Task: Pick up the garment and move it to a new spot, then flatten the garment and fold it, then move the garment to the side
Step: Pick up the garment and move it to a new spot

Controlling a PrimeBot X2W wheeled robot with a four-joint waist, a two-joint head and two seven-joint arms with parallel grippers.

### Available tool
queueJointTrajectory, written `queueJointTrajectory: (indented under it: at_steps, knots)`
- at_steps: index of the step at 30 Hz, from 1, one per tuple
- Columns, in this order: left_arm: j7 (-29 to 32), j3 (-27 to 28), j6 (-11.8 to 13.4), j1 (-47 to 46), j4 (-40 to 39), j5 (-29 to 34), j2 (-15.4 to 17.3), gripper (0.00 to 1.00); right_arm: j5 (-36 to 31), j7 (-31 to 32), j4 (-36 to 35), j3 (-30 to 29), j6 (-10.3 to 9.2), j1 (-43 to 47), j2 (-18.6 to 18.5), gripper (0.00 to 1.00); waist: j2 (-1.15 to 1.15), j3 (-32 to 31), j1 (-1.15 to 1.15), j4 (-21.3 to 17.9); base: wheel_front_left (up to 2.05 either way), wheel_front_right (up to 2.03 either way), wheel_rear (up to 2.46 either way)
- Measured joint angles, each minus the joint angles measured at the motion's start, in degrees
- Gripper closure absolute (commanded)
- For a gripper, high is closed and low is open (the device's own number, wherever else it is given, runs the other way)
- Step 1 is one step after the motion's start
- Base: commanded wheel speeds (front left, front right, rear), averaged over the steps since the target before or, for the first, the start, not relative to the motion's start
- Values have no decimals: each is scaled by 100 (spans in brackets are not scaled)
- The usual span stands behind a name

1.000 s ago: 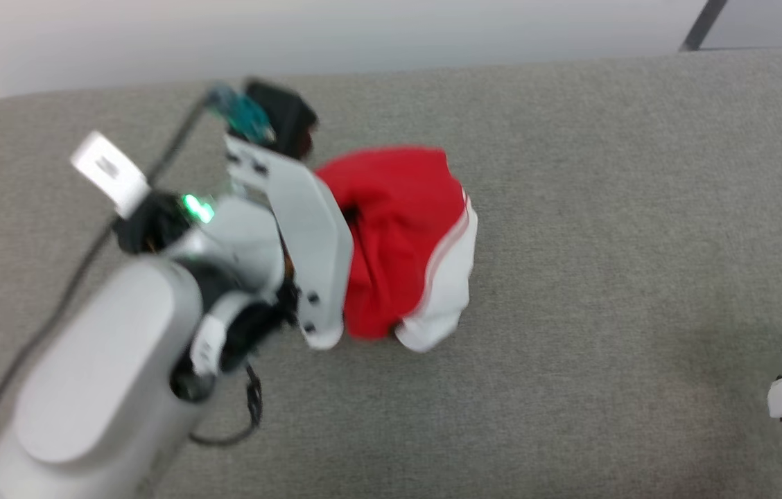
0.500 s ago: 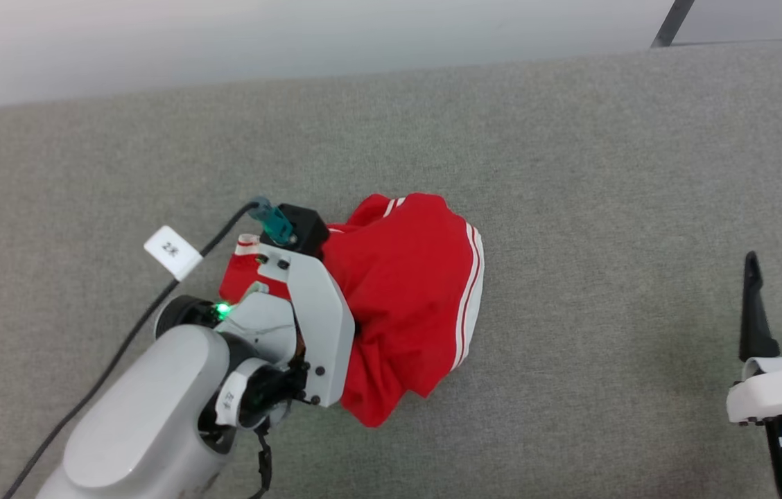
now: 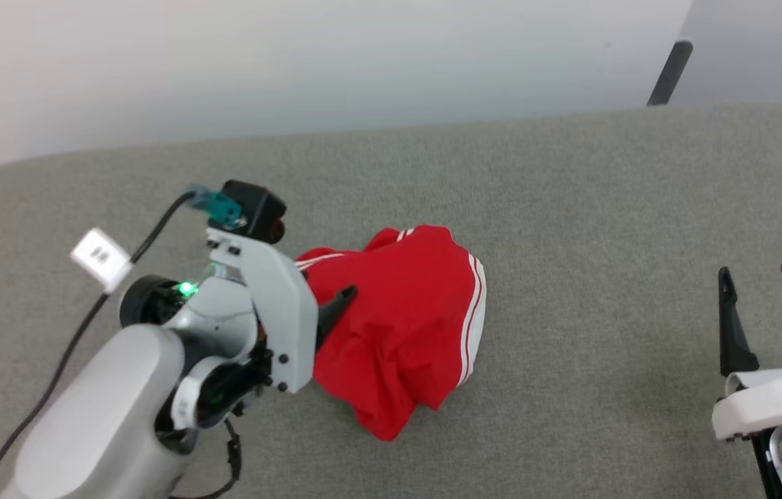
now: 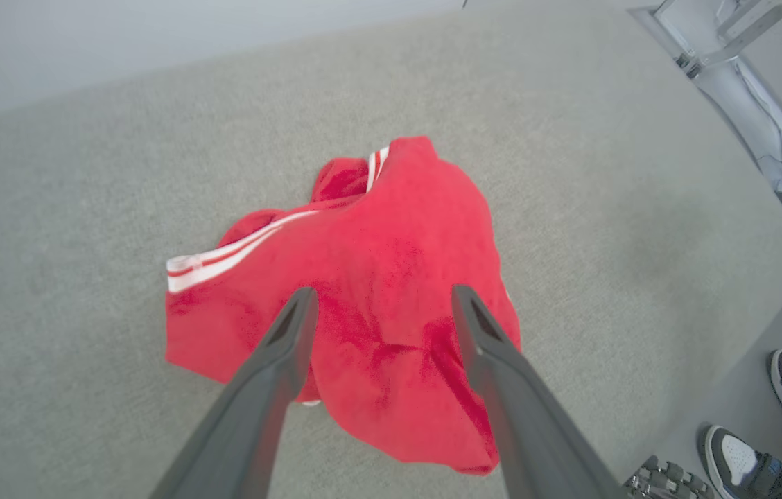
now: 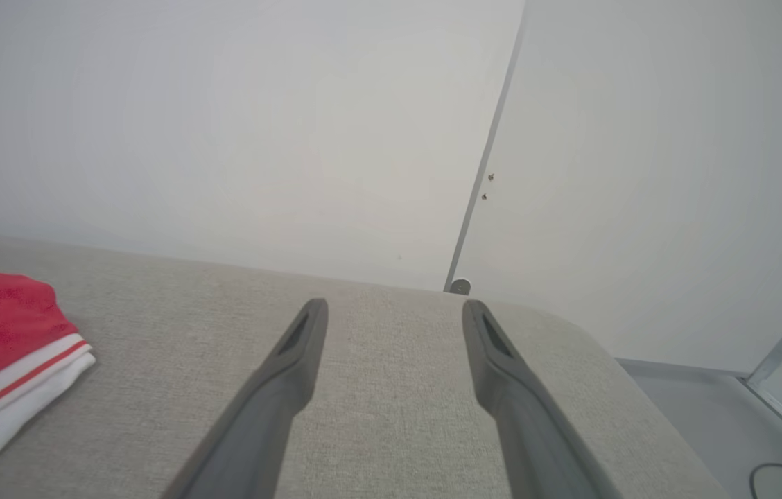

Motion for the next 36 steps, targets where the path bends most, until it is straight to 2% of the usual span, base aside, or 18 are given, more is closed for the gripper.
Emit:
queueJointTrajectory:
  at_steps: [7,12,17,21,29,36]
  knots:
    - [-1374,407,-358,538,-185,81,112,0,63,0,-31,155,0,232,-59,0,0,-388,0,91,0,0,0]
    - [-2495,637,-719,1017,-266,286,245,0,119,-1,-49,246,0,400,-90,0,0,-665,0,174,0,0,0]
    - [-3513,943,-883,1608,-274,427,405,0,197,-1,-127,271,0,549,-118,0,0,-877,0,270,0,0,0]
    - [-4248,1258,-894,2064,-183,471,474,0,247,-1,-186,267,0,663,-140,0,0,-1004,0,350,0,0,0]
    - [-5314,1660,-860,2925,89,572,563,0,276,-1,-248,169,0,879,-92,0,0,-1180,0,480,0,0,0]
    - [-5882,1885,-773,3485,310,584,515,0,391,-1,-233,46,0,1050,-149,0,0,-1284,0,591,0,0,0]
